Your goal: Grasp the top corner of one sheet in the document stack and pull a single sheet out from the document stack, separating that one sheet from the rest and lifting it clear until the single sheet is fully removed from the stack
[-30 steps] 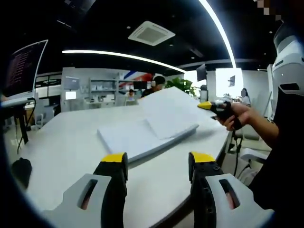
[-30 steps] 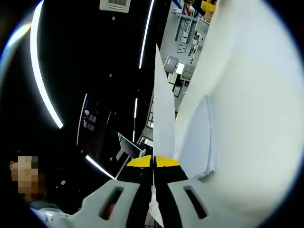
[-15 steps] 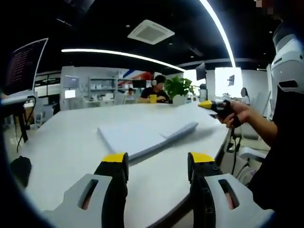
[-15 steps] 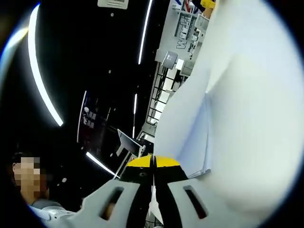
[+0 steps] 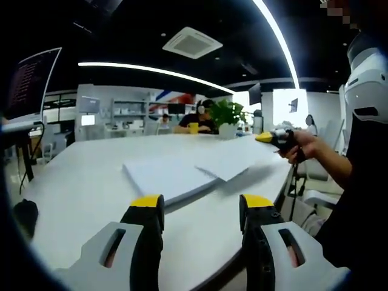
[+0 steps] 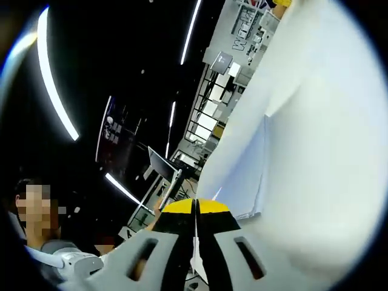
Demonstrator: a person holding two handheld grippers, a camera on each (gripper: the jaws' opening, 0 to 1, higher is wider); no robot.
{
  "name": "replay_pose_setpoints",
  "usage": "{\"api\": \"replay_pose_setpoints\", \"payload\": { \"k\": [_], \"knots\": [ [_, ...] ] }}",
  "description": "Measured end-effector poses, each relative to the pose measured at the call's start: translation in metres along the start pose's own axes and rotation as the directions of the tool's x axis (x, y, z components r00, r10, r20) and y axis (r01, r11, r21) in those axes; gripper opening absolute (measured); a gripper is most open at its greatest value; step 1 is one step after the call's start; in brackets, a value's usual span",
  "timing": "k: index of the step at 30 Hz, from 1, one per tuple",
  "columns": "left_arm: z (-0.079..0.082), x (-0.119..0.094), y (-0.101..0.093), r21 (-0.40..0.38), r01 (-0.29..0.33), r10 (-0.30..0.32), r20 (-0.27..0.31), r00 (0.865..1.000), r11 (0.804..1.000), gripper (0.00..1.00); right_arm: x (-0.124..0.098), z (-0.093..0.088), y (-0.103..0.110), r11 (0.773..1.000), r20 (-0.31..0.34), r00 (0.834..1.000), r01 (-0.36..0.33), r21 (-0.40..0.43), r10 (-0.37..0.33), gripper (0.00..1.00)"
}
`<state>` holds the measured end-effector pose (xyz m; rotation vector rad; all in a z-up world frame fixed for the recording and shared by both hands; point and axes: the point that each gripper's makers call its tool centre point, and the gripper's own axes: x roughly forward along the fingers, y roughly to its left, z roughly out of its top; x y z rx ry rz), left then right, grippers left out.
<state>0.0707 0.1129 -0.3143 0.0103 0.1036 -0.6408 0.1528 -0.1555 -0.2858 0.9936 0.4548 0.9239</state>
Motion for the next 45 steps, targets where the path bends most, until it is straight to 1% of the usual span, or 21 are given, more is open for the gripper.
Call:
{"api": "replay_pose_setpoints", "payload": {
  "k": [2, 3, 5, 8, 13, 15, 18, 21, 24, 29, 32, 35, 37, 38, 39, 40, 43, 45],
  "knots": [
    [-0.002, 0.000, 0.000, 0.000, 0.002, -0.002, -0.008, 1.000, 1.000, 0.50, -0.003, 0.002, 0.001, 1.000, -0.017, 1.000, 0.000, -0.014, 0.000, 0.02],
    [-0.003, 0.000, 0.000, 0.000, 0.003, -0.003, -0.012, 1.000, 1.000, 0.50, -0.005, 0.001, 0.004, 1.000, -0.038, 0.999, -0.016, -0.014, 0.016, 0.02],
    [-0.004, 0.000, 0.000, 0.001, 0.004, -0.004, -0.014, 1.000, 1.000, 0.50, -0.010, 0.005, 0.007, 1.000, -0.039, 0.999, -0.019, -0.023, 0.018, 0.02],
    [-0.004, 0.001, -0.001, 0.002, 0.007, -0.007, -0.015, 1.000, 1.000, 0.50, -0.017, 0.008, 0.004, 0.995, -0.053, 0.998, 0.033, -0.099, -0.038, 0.02],
    [-0.006, 0.002, -0.002, 0.003, 0.011, -0.011, -0.020, 1.000, 1.000, 0.50, -0.030, 0.015, -0.002, 0.982, -0.071, 0.992, 0.093, -0.163, -0.106, 0.02],
    [-0.006, 0.002, -0.002, 0.005, 0.014, -0.014, -0.022, 1.000, 1.000, 0.50, -0.036, 0.018, -0.007, 0.972, -0.089, 0.986, 0.122, -0.203, -0.143, 0.02],
    [-0.006, 0.001, -0.002, 0.008, 0.013, -0.013, -0.025, 1.000, 1.000, 0.50, -0.040, 0.020, -0.013, 0.949, -0.141, 0.969, 0.160, -0.272, -0.204, 0.02],
    [-0.006, 0.002, -0.003, 0.008, 0.018, -0.018, -0.029, 0.999, 1.000, 0.51, -0.042, 0.029, -0.014, 0.949, -0.153, 0.965, 0.167, -0.268, -0.213, 0.02],
    [-0.004, 0.003, -0.004, 0.014, 0.020, -0.020, -0.019, 1.000, 1.000, 0.51, -0.047, 0.036, -0.014, 0.948, -0.164, 0.961, 0.172, -0.267, -0.221, 0.02],
    [-0.009, 0.006, -0.001, 0.001, 0.016, -0.016, -0.022, 1.000, 1.000, 0.51, -0.055, 0.045, -0.018, 0.931, -0.182, 0.945, 0.211, -0.297, -0.272, 0.02],
    [-0.010, 0.007, -0.002, 0.003, 0.022, -0.022, -0.023, 0.999, 1.000, 0.51, -0.058, 0.045, -0.018, 0.924, -0.191, 0.937, 0.224, -0.309, -0.291, 0.02],
    [-0.010, 0.006, -0.003, 0.001, 0.028, -0.028, -0.019, 0.999, 1.000, 0.51, -0.061, 0.048, -0.021, 0.917, -0.202, 0.928, 0.239, -0.320, -0.312, 0.02],
    [-0.009, 0.003, -0.003, 0.003, 0.035, -0.035, -0.015, 0.999, 0.999, 0.51, -0.063, 0.049, -0.024, 0.906, -0.216, 0.913, 0.265, -0.331, -0.346, 0.02],
    [-0.007, 0.002, -0.003, -0.010, 0.044, -0.044, -0.009, 0.999, 0.999, 0.51, -0.064, 0.048, -0.026, 0.888, -0.240, 0.896, 0.272, -0.369, -0.374, 0.02],
    [-0.006, 0.000, -0.003, -0.017, 0.048, -0.049, -0.004, 0.999, 0.999, 0.51, -0.063, 0.048, -0.027, 0.875, -0.257, 0.883, 0.273, -0.399, -0.393, 0.02],
    [-0.004, -0.001, -0.003, -0.019, 0.052, -0.052, 0.001, 0.999, 0.998, 0.51, -0.063, 0.050, -0.027, 0.869, -0.270, 0.873, 0.279, -0.408, -0.407, 0.02],
    [-0.003, -0.004, -0.003, -0.013, 0.049, -0.049, 0.002, 0.999, 0.999, 0.51, -0.066, 0.066, -0.031, 0.878, -0.288, 0.864, 0.293, -0.378, -0.412, 0.02],
    [-0.003, -0.006, 0.000, -0.004, 0.033, -0.033, -0.002, 0.999, 0.999, 0.50, -0.073, 0.079, -0.035, 0.881, -0.280, 0.864, 0.311, -0.358, -0.419, 0.02]
  ]
}}
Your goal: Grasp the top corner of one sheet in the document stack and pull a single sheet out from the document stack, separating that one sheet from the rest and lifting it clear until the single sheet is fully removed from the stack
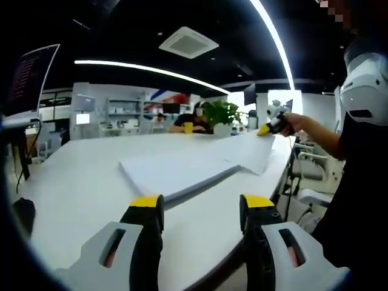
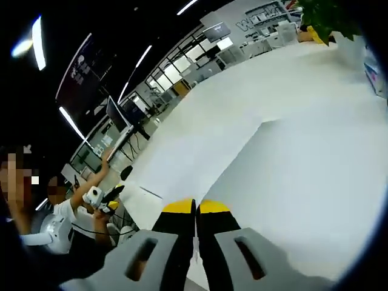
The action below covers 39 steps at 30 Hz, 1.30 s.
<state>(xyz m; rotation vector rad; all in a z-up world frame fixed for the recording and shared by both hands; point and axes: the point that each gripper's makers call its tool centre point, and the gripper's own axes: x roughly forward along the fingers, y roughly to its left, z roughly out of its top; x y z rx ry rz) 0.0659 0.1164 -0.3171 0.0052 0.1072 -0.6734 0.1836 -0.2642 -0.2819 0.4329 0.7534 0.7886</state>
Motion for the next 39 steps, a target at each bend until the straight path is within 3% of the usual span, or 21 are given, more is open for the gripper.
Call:
{"api": "replay_pose_setpoints", "payload": {
  "k": [4, 10, 15, 19, 24, 28, 31, 39],
  "knots": [
    [-0.002, -0.002, 0.004, -0.020, -0.023, 0.023, 0.013, 1.000, 1.000, 0.50, -0.012, 0.009, -0.011, 0.999, -0.004, 1.000, 0.018, 0.028, -0.018, 0.02],
    [-0.007, -0.001, 0.004, -0.007, -0.039, 0.039, -0.031, 0.999, 0.999, 0.52, -0.028, 0.015, -0.015, 0.995, -0.032, 0.995, 0.095, -0.010, -0.095, 0.02],
    [-0.005, -0.002, 0.003, 0.002, -0.040, 0.040, -0.024, 0.999, 0.999, 0.52, -0.046, 0.027, -0.040, 0.984, -0.055, 0.983, 0.174, -0.026, -0.175, 0.02],
    [-0.008, -0.003, 0.006, -0.001, -0.047, 0.047, -0.026, 0.999, 0.999, 0.52, -0.051, 0.022, -0.046, 0.982, -0.078, 0.979, 0.190, 0.007, -0.189, 0.02],
    [-0.008, -0.005, 0.009, -0.006, -0.054, 0.054, -0.022, 0.998, 0.999, 0.51, -0.061, 0.021, -0.073, 0.973, -0.109, 0.970, 0.223, 0.064, -0.215, 0.02],
    [-0.010, -0.006, 0.010, -0.002, -0.053, 0.053, -0.027, 0.998, 0.999, 0.51, -0.066, 0.009, -0.088, 0.959, -0.138, 0.957, 0.269, 0.086, -0.256, 0.02],
    [-0.010, -0.007, 0.012, 0.000, -0.057, 0.057, -0.033, 0.998, 0.998, 0.52, -0.071, 0.005, -0.100, 0.945, -0.145, 0.942, 0.317, 0.078, -0.304, 0.02],
    [-0.008, -0.013, 0.020, 0.008, -0.080, 0.080, -0.032, 0.996, 0.997, 0.51, -0.072, -0.001, -0.112, 0.930, -0.129, 0.937, 0.341, 0.136, -0.325, 0.02]
  ]
}}
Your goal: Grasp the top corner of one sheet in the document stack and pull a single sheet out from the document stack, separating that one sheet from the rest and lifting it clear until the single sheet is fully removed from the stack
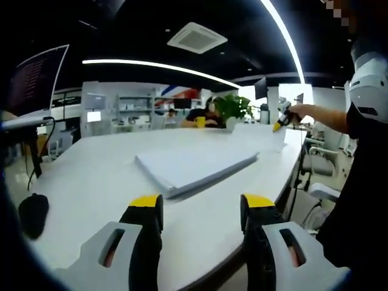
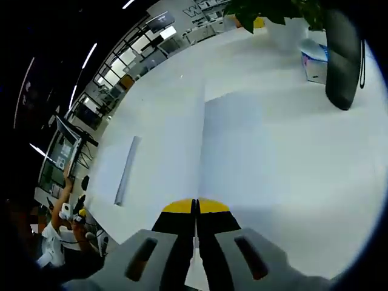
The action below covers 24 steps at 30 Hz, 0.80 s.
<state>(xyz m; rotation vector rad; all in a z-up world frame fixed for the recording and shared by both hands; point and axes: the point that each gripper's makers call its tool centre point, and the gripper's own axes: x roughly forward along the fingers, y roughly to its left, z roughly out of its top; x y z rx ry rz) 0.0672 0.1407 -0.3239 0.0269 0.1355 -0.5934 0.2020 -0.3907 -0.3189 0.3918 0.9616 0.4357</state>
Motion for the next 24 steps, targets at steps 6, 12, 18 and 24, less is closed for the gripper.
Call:
{"api": "replay_pose_setpoints", "payload": {
  "k": [6, 12, 18, 24],
  "knots": [
    [-0.005, 0.001, -0.001, -0.014, 0.001, -0.001, -0.004, 1.000, 1.000, 0.51, 0.001, -0.008, -0.012, 0.998, 0.066, 0.998, 0.005, 0.064, -0.009, 0.02],
    [-0.003, 0.004, 0.000, -0.011, 0.005, -0.006, -0.009, 1.000, 1.000, 0.51, 0.003, -0.019, -0.015, 0.997, 0.050, 0.999, 0.014, 0.071, -0.017, 0.02],
    [0.004, 0.007, -0.002, -0.002, 0.015, -0.014, 0.007, 1.000, 1.000, 0.51, 0.003, -0.015, -0.025, 0.997, 0.050, 0.998, 0.032, 0.066, -0.035, 0.02],
    [0.002, 0.007, -0.004, -0.001, 0.021, -0.021, -0.001, 1.000, 1.000, 0.51, 0.005, -0.015, -0.034, 0.997, 0.051, 0.997, 0.056, 0.058, -0.059, 0.02]
  ]
}}
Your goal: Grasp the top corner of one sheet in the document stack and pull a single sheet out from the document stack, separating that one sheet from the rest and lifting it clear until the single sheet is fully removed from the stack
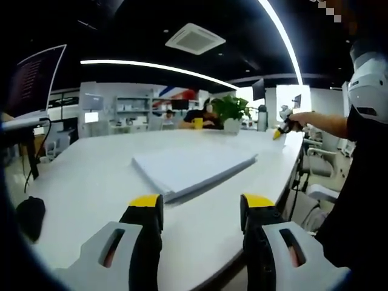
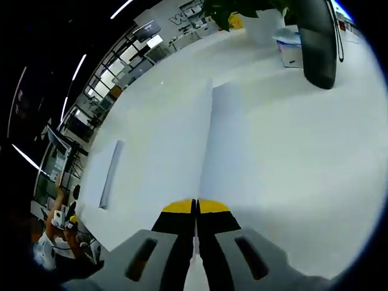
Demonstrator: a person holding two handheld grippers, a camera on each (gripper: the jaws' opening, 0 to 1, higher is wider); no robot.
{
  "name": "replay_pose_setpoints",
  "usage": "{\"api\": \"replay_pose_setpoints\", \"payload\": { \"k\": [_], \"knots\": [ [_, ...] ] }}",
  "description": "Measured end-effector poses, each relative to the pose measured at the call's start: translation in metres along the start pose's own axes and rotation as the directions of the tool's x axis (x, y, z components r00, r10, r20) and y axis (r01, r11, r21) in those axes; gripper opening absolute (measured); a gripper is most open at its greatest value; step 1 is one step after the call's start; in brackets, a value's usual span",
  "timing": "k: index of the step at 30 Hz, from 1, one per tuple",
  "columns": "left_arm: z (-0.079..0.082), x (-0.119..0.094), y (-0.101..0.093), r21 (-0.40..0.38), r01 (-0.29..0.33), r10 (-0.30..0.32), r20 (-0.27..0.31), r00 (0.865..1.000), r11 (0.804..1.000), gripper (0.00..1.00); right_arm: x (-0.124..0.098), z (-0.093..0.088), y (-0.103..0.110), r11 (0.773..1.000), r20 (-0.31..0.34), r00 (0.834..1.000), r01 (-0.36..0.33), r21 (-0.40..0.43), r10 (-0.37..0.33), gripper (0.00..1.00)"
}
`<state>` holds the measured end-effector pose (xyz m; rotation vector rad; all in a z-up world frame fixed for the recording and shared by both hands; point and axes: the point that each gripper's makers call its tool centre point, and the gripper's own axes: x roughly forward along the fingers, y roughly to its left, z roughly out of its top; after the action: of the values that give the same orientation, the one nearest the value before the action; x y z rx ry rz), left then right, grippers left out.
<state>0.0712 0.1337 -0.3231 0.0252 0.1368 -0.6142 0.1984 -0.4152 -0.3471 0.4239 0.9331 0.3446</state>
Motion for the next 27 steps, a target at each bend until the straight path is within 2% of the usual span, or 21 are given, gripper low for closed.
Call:
{"api": "replay_pose_setpoints", "payload": {
  "k": [5, 11, 15, 19, 24, 27],
  "knots": [
    [-0.002, -0.002, 0.002, -0.002, -0.008, 0.008, -0.006, 1.000, 1.000, 0.51, 0.002, 0.002, -0.008, 0.999, 0.014, 0.999, 0.032, -0.019, -0.032, 0.02],
    [-0.001, -0.003, 0.006, -0.004, -0.018, 0.018, -0.003, 1.000, 1.000, 0.50, 0.004, -0.004, -0.008, 0.998, 0.010, 0.998, 0.055, -0.033, -0.055, 0.03],
    [-0.005, 0.000, 0.008, -0.006, -0.024, 0.024, -0.019, 1.000, 1.000, 0.50, 0.003, -0.001, -0.020, 0.997, 0.014, 0.997, 0.075, -0.037, -0.075, 0.06],
    [-0.003, 0.002, 0.004, -0.006, -0.006, 0.006, -0.010, 1.000, 1.000, 0.50, 0.002, -0.009, -0.017, 0.995, 0.021, 0.996, 0.089, -0.035, -0.088, 0.08],
    [-0.004, 0.004, 0.002, -0.002, 0.002, -0.002, -0.016, 1.000, 1.000, 0.50, 0.000, -0.012, -0.018, 0.991, 0.035, 0.993, 0.115, -0.067, -0.113, 0.14],
    [-0.004, 0.003, 0.003, -0.002, -0.012, 0.012, -0.018, 1.000, 1.000, 0.50, -0.001, -0.017, -0.019, 0.986, 0.036, 0.990, 0.136, -0.093, -0.133, 0.20]
  ]
}}
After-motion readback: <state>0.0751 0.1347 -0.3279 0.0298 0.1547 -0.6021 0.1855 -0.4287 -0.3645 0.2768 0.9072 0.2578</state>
